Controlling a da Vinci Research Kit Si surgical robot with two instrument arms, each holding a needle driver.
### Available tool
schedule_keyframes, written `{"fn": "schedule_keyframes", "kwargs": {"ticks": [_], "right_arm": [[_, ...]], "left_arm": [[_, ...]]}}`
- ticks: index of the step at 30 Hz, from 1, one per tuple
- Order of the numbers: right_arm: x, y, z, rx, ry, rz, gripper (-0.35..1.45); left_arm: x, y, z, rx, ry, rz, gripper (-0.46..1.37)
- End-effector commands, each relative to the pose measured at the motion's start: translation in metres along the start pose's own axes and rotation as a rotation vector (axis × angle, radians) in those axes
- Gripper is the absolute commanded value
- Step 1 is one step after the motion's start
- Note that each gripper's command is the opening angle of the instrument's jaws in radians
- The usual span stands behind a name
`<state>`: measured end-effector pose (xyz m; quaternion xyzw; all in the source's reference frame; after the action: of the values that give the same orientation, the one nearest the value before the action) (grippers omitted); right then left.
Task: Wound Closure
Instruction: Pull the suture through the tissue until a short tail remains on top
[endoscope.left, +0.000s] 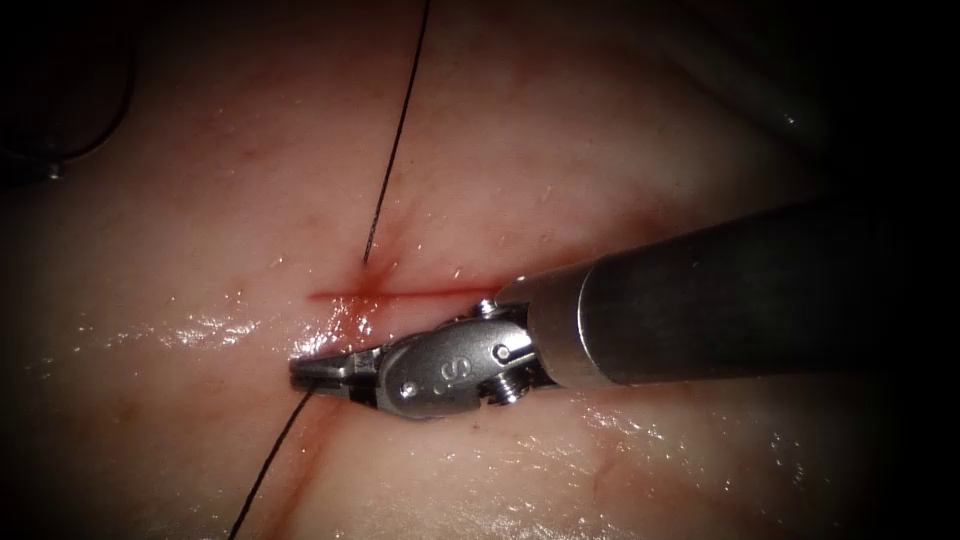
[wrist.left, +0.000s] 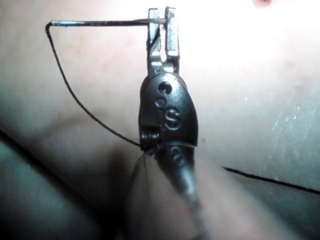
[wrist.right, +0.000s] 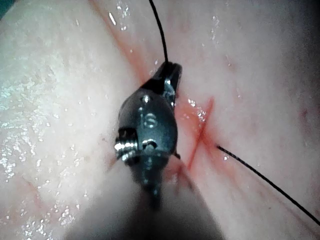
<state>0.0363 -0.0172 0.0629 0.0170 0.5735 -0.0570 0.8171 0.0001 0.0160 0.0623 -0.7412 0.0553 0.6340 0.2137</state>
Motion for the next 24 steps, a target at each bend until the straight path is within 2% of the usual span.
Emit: {"fn": "schedule_keyframes", "kwargs": {"ticks": [1, 6, 9, 13, 14, 18, 21, 24], "right_arm": [[0.0004, -0.0002, -0.0002, 0.002, 0.005, -0.001, -0.35], [0.0035, -0.0039, -0.0019, 0.063, 0.014, -0.02, -0.35], [0.0071, -0.008, -0.0031, 0.134, 0.01, -0.043, -0.35], [0.0114, -0.0123, -0.0037, 0.188, 0.017, -0.036, -0.35], [0.0132, -0.0141, -0.0037, 0.209, 0.016, -0.033, -0.35], [0.0169, -0.0178, -0.0032, 0.26, 0.031, -0.027, -0.35], [0.0195, -0.0201, -0.0021, 0.295, 0.069, -0.01, -0.35], [0.0212, -0.0212, -0.001, 0.315, 0.093, -0.012, -0.35]], "left_arm": [[0.0, 0.0, 0.0, -0.009, 0.0, 0.0, -0.35], [-0.0001, -0.0001, 0.0003, -0.008, 0.0, 0.0, -0.35], [-0.0003, -0.0002, 0.0005, -0.006, 0.0, 0.001, -0.35], [-0.0004, -0.0002, 0.0007, -0.005, 0.0, 0.001, -0.35], [-0.0005, -0.0002, 0.0009, -0.004, 0.0, 0.002, -0.35], [-0.0006, -0.0001, 0.0011, -0.002, -0.001, -0.003, -0.35], [-0.0007, -0.0001, 0.0011, -0.001, -0.001, -0.002, -0.35], [-0.0007, -0.0001, 0.0011, -0.001, 0.0, -0.002, -0.35]]}}
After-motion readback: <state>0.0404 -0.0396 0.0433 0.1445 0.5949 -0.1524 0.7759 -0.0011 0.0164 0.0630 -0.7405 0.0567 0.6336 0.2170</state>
